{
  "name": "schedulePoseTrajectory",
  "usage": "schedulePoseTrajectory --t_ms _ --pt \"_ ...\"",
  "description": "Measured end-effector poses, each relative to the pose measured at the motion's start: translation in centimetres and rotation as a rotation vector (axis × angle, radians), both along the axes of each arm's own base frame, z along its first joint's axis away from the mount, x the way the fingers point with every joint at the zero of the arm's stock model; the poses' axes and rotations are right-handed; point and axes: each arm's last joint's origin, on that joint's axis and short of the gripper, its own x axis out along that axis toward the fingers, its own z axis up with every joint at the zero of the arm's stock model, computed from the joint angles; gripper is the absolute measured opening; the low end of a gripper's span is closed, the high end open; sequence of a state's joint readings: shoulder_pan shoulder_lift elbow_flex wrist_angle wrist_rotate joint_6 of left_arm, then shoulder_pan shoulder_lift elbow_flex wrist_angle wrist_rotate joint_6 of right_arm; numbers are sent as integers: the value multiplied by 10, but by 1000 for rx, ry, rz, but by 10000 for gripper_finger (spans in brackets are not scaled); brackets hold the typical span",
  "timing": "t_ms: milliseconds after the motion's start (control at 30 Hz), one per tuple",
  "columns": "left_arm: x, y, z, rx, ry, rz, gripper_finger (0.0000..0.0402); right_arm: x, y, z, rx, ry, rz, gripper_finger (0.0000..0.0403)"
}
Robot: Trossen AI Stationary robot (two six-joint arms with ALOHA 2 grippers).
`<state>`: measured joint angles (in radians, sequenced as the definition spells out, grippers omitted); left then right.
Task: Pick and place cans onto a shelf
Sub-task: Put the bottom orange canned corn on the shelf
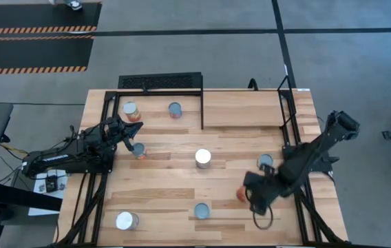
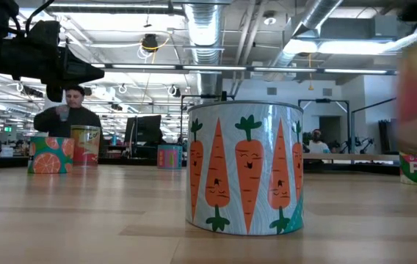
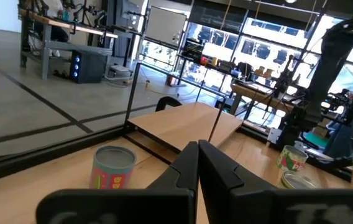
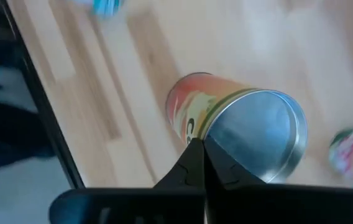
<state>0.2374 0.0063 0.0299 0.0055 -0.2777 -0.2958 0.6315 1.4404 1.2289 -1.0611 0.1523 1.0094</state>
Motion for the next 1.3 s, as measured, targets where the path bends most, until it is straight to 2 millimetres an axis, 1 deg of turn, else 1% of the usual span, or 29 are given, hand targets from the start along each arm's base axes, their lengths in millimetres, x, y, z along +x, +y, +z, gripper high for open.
schedulePoseTrajectory --t_ms 133,300,400,567,733,867,1000,1100,1167,1300 --pt "0 0 0 -1 0 0 0 10 -42 18 -27 -79 -3 3" --pt "0 1 0 -10 -8 21 0 21 -99 37 -113 -134 9 2" --pt "-1 1 0 -5 -8 50 0 28 -137 52 -161 -153 36 2" --pt "-1 1 0 -4 -7 52 0 36 -200 69 -240 -91 54 1" --pt "-1 1 0 4 -2 56 0 31 -261 76 -303 24 70 1" --pt "-1 1 0 18 7 59 0 16 -309 78 -321 83 4 1" --pt "-1 2 1 19 6 73 0 -2 -348 67 -285 170 -75 1" --pt "-1 2 1 19 6 76 0 -15 -368 56 -250 252 -83 1" --pt "-1 2 1 19 6 76 0 -21 -380 50 -258 295 -95 1" --pt "-1 2 1 26 10 78 0 -31 -400 41 -255 338 -157 1"
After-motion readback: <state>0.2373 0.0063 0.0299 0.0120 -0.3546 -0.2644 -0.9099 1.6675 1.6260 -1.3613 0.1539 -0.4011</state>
